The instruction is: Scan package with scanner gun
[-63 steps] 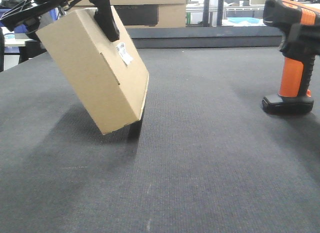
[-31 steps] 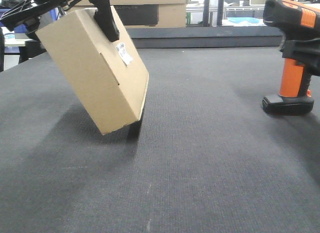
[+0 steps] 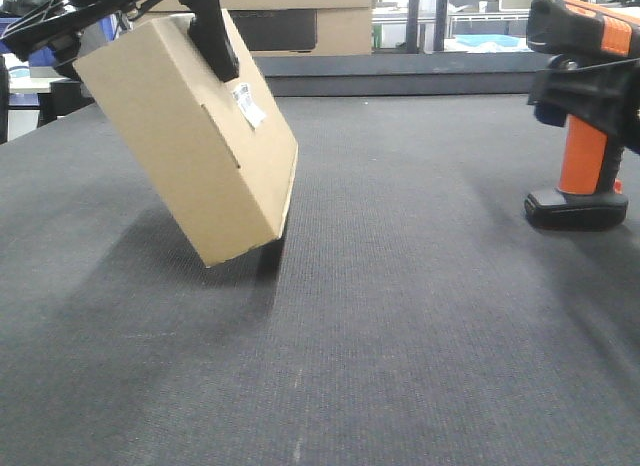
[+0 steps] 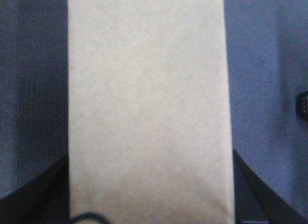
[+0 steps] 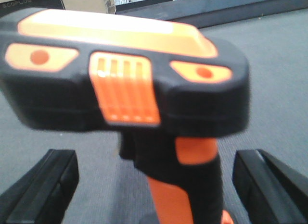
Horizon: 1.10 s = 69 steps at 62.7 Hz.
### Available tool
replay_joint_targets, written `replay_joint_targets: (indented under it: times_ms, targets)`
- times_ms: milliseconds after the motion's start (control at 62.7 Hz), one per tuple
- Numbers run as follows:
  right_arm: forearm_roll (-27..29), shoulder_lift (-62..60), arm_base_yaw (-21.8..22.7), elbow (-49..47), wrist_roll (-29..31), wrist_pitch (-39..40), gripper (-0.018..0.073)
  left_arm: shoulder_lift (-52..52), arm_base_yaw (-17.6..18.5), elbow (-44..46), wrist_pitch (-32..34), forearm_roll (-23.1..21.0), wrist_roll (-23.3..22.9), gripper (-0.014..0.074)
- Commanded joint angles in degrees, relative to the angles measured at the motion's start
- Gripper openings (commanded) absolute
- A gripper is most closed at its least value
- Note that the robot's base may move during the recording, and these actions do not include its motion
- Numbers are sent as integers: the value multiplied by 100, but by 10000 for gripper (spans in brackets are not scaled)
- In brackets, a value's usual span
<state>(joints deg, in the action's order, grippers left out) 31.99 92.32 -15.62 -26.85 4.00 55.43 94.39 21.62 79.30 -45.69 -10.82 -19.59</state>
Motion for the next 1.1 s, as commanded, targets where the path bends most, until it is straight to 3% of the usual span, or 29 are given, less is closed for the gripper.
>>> replay_joint_targets:
  times_ms: [0,1085]
  targets:
    - [75,107,-8,-105,-5,369,559,-39,25,21,103,-11,1,-111]
    - [305,444,50,-473,-5,642,559,-39,25,21,3,-11,1,-111]
